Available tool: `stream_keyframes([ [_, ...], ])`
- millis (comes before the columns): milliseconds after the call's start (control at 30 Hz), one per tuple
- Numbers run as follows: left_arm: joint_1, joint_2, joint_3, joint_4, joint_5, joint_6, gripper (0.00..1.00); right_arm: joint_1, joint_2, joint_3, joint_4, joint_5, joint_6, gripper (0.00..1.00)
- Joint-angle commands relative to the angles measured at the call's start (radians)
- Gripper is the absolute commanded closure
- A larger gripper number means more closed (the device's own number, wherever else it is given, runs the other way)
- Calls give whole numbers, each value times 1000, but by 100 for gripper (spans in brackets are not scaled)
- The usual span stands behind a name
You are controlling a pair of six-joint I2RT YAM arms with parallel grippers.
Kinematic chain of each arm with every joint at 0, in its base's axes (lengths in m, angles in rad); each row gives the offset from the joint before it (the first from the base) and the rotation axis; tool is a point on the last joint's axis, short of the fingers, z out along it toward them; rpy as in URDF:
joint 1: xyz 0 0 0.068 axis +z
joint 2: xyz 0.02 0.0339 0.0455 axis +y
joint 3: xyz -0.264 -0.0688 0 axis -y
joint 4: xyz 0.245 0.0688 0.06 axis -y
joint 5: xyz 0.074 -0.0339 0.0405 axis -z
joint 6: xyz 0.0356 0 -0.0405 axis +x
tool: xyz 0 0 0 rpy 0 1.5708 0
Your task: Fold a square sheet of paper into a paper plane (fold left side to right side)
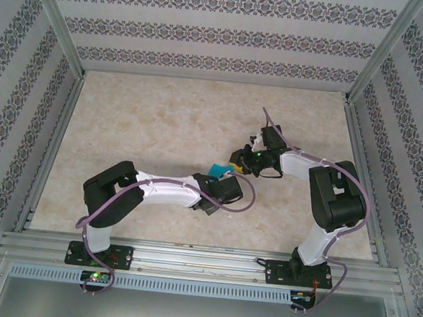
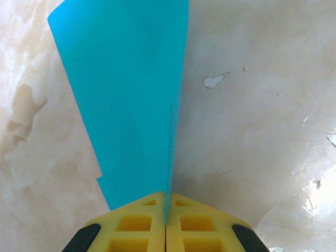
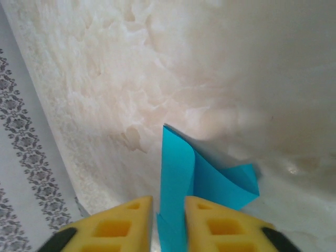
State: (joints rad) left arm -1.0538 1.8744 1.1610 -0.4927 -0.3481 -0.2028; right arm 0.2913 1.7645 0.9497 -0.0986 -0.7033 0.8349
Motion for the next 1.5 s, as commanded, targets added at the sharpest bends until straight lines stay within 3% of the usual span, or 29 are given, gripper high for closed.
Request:
stream_keyframes([
  [0,-1,-24,-25,46,30,-24,94,-39,-105,-25,-17,68,-30,69],
  [200,42,-63,-47,107,159,-20,98,-162,-267,-107,-76,123,-98,61],
  [367,108,-72,-17,108,351,-23,100,-235,-338,-167,-114,95,-191,58],
  [633,245,-37,28,112,675,-146,100,-242,-353,-297,-5,31,-244,52],
  [833,332,-2,-2,256,876,-305,100,-228,-355,-348,51,8,-266,50],
  [1033,369,36,-37,413,984,-427,100,-192,-333,-386,168,-26,-229,49],
  [1467,427,65,-209,860,1100,-694,100,-80,-239,-426,452,10,-55,50],
])
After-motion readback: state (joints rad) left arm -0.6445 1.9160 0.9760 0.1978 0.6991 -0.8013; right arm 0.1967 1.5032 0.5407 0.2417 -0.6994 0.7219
